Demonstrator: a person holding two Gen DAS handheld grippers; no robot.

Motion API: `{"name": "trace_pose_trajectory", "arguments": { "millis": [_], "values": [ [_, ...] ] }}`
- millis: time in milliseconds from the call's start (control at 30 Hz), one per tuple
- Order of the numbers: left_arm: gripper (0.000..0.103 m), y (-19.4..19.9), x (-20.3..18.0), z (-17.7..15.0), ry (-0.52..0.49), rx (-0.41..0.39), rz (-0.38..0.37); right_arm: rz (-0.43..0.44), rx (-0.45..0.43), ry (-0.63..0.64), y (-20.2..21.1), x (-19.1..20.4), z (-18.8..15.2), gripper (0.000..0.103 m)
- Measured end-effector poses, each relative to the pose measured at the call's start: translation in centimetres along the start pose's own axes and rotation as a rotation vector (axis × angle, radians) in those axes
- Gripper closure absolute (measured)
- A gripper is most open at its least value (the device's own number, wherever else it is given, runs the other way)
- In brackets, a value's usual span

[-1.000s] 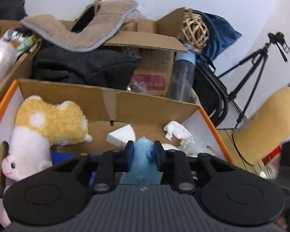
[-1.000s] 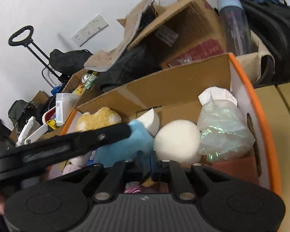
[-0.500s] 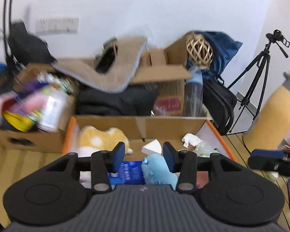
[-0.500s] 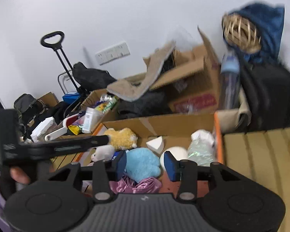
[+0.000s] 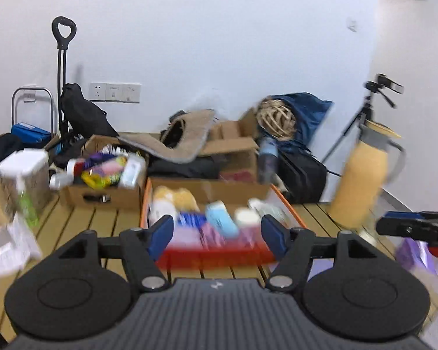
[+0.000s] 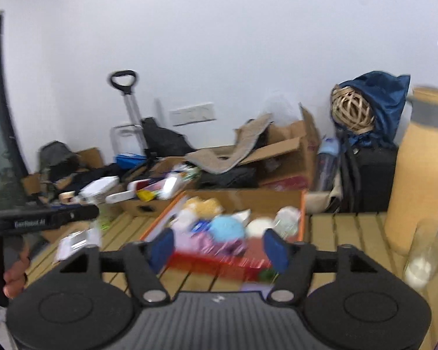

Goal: Organize soft objects
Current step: 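Move both grippers back over the table toward the lavender pouch, then close both grippers on the lavender drawstring pouch and lift it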

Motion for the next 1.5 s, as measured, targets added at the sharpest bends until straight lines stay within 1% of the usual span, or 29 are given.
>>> {"name": "trace_pose_trajectory", "arguments": {
  "millis": [33,67,133,200,233,300,367,433,567,700,833,900,933,967,1067,1100,1167,1200,1267,1333,1367,1400,1433,1467,1500],
  "values": [
    [0.031,1.9,-0.6,-1.5,-0.01,-0.015,-0.01,0.0,0.002,0.005,1.2,0.2,-1.5,0.032],
    [0.027,3.8,-1.0,-3.1,-0.018,-0.029,-0.013,-0.013,-0.007,0.028,2.7,0.5,-3.3,0.032],
    [0.024,7.1,-1.8,-6.0,-0.049,-0.053,0.002,-0.068,-0.053,0.104,5.7,1.2,-6.4,0.028],
    [0.016,10.8,-2.5,-8.9,-0.077,-0.088,0.018,-0.11,-0.098,0.171,8.4,2.1,-9.3,0.025],
    [0.014,12.2,-2.7,-10.0,-0.079,-0.089,0.021,-0.113,-0.105,0.179,9.7,2.6,-10.6,0.022],
    [0.011,14.7,-2.8,-11.8,-0.073,-0.081,0.03,-0.089,-0.103,0.146,12.0,3.4,-13.1,0.021],
    [0.011,16.0,-2.9,-12.7,-0.06,-0.064,0.03,-0.068,-0.113,0.093,14.1,4.2,-14.9,0.02],
    [0.011,16.6,-3.1,-12.8,-0.058,-0.068,0.02,-0.067,-0.113,0.069,15.0,4.5,-15.8,0.019],
    [0.011,16.2,-3.8,-12.9,-0.067,-0.071,0.009,-0.126,-0.103,0.1,14.7,4.2,-16.1,0.019],
    [0.011,13.4,-4.7,-13.8,-0.061,-0.03,-0.014,-0.203,-0.097,0.059,12.9,2.1,-16.1,0.019],
    [0.012,7.9,-6.5,-14.4,-0.059,0.017,-0.087,-0.252,-0.064,0.03,8.8,-1.1,-15.6,0.02],
    [0.025,3.8,-7.5,-14.3,-0.053,0.055,-0.116,-0.291,-0.036,0.012,5.7,-3.3,-14.7,0.021],
    [0.029,1.2,-8.1,-14.1,-0.045,0.079,-0.128,-0.307,-0.027,0.008,4.2,-4.3,-14.3,0.021],
    [0.035,-1.2,-8.5,-14.0,-0.036,0.099,-0.137,-0.318,-0.019,0.004,2.6,-5.3,-13.7,0.021],
    [0.039,-8.0,-9.6,-13.5,-0.02,0.126,-0.138,-0.341,0.006,0.007,-2.6,-8.1,-12.2,0.023],
    [0.039,-10.2,-9.9,-13.5,-0.018,0.135,-0.138,-0.362,0.018,0.017,-4.4,-9.2,-11.9,0.028],
    [0.04,-13.9,-10.3,-14.0,-0.005,0.171,-0.139,-0.403,0.053,0.026,-7.8,-11.1,-11.7,0.032],
    [0.041,-15.3,-10.4,-14.4,0.006,0.183,-0.142,-0.401,0.065,0.015,-9.1,-11.6,-11.7,0.033],
    [0.044,-17.5,-10.1,-15.3,0.058,0.216,-0.163,-0.394,0.093,-0.007,-11.6,-12.6,-12.2,0.039],
    [0.046,-18.4,-9.6,-16.5,0.13,0.234,-0.198,-0.39,0.097,0.0,-12.8,-12.7,-12.9,0.039],
    [0.06,-18.7,-9.5,-17.1,0.153,0.264,-0.214,-0.384,0.104,0.014,-13.2,-12.5,-13.5,0.04],
    [0.063,-18.7,-9.5,-17.3,0.162,0.282,-0.225,-0.371,0.125,0.017,-13.5,-12.4,-13.8,0.043],
    [0.065,-18.6,-9.3,-17.3,0.168,0.275,-0.228,-0.36,0.124,0.024,-13.5,-12.1,-13.9,0.05],
    [0.07,-18.5,-9.0,-17.3,0.174,0.274,-0.232,-0.35,0.131,0.044,-13.5,-11.7,-14.0,0.054],
    [0.087,-18.5,-9.0,-17.2,0.189,0.275,-0.26,-0.353,0.144,0.071,-13.7,-11.2,-14.2,0.059]
  ]
}}
Point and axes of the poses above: each gripper's, at about its wrist camera, not at the fingertips, and y roughly against the way its jaws point, x to its left, z to its top, the point moved 8 cm from there along -y, roughly the way its jaws point, and after that the axes turned 8 degrees about -x, right-handed, at the moved point
